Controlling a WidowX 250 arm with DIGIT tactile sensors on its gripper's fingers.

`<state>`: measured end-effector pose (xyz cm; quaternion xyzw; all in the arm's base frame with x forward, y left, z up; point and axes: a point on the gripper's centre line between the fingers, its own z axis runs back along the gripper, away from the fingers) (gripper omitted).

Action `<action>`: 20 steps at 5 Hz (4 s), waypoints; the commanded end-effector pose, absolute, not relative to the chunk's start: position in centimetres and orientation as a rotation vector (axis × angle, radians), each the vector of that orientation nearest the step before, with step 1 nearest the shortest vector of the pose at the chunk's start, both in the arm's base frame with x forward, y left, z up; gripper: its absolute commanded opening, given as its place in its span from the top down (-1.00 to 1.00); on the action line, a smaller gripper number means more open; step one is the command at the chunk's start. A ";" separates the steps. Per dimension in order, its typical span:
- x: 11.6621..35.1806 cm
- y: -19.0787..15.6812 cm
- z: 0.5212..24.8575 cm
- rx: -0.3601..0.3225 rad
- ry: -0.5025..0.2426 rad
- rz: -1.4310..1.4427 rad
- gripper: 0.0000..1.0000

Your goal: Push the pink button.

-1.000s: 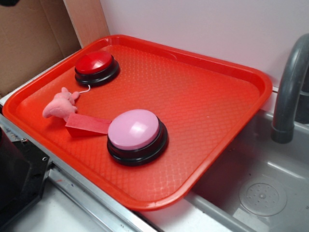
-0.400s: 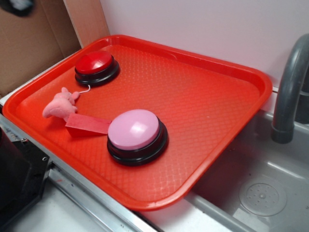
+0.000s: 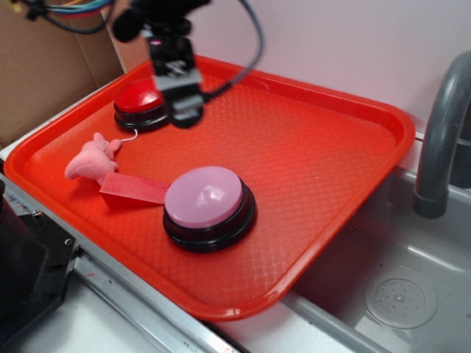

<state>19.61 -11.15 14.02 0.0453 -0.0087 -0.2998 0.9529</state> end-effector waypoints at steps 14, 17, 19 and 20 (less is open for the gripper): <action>17.9 -10.8 14.4 0.053 0.002 -0.578 -1.00; 17.6 -9.5 16.6 0.051 0.019 -0.515 -1.00; 17.4 -8.7 17.3 0.042 0.021 -0.477 -1.00; 17.3 -8.3 17.8 0.047 0.017 -0.459 -1.00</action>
